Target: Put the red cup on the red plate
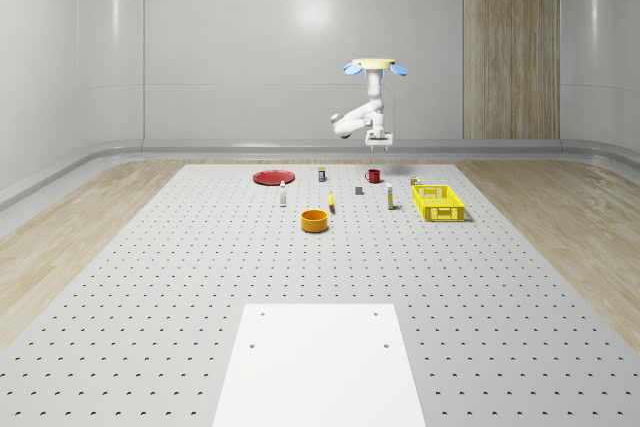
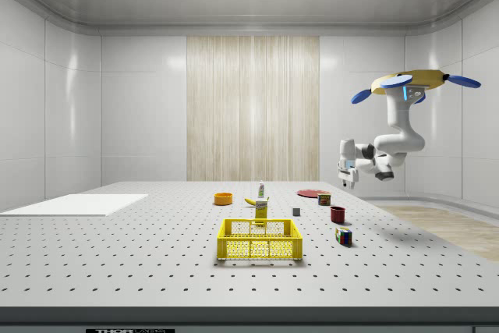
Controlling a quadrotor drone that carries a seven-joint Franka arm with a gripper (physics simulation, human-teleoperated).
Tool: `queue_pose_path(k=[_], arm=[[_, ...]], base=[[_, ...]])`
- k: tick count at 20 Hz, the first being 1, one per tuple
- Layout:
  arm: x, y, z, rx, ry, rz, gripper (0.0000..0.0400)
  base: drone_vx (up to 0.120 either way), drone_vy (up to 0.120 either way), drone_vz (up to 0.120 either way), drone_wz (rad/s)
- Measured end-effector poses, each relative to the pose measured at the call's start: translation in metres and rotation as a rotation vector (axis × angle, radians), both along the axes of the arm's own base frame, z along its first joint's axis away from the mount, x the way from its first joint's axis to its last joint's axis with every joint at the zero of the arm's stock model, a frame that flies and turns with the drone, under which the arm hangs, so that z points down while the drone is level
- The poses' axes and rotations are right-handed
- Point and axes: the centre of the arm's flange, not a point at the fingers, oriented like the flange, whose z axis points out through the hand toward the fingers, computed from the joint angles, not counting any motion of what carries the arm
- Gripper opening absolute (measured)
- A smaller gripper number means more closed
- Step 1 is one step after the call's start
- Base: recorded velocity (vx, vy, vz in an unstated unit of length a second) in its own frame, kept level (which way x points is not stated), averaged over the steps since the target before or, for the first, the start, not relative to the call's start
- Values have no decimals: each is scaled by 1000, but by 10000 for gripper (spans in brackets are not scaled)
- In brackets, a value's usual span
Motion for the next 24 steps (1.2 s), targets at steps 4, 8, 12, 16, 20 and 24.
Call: queue_pose_path(k=[4,8,12,16,20,24], arm=[[0,0,0,-5,0,0,400],[0,-1,0,-7,0,0,400],[0,-1,0,-8,0,0,400],[0,-1,0,-8,0,0,400],[0,-1,0,-9,0,0,400],[0,-1,0,-9,0,0,400]], base=[[120,0,-120,0],[40,-40,-120,0],[0,0,-120,0],[0,80,-120,0],[0,-60,-100,0],[100,0,0,0]])
